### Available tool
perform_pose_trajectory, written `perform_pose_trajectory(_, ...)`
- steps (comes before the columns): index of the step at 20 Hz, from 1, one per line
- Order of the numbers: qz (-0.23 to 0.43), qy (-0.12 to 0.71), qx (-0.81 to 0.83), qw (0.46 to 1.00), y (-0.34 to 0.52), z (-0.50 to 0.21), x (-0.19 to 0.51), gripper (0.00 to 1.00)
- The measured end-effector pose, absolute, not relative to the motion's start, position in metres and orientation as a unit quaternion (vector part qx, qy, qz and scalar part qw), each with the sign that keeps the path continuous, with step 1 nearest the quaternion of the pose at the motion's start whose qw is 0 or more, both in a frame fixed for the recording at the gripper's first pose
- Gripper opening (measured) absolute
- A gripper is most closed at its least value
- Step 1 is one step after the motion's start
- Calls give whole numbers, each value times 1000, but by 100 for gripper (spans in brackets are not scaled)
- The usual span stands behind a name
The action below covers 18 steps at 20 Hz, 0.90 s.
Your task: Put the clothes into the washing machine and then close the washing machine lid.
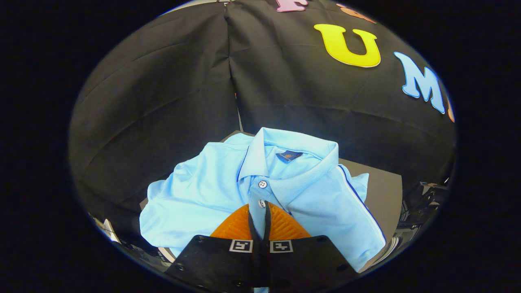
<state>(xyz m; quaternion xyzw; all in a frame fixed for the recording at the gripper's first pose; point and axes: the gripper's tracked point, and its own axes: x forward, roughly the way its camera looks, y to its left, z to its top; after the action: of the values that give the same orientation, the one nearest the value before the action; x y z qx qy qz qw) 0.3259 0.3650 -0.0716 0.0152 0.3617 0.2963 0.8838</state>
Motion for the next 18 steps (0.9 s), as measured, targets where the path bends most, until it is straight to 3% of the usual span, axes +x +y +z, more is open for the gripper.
perform_pose_trajectory(5,304,349,50,885,364,-53,327,1)
perform_pose_trajectory(18,354,233,128,897,353,90,321,1)
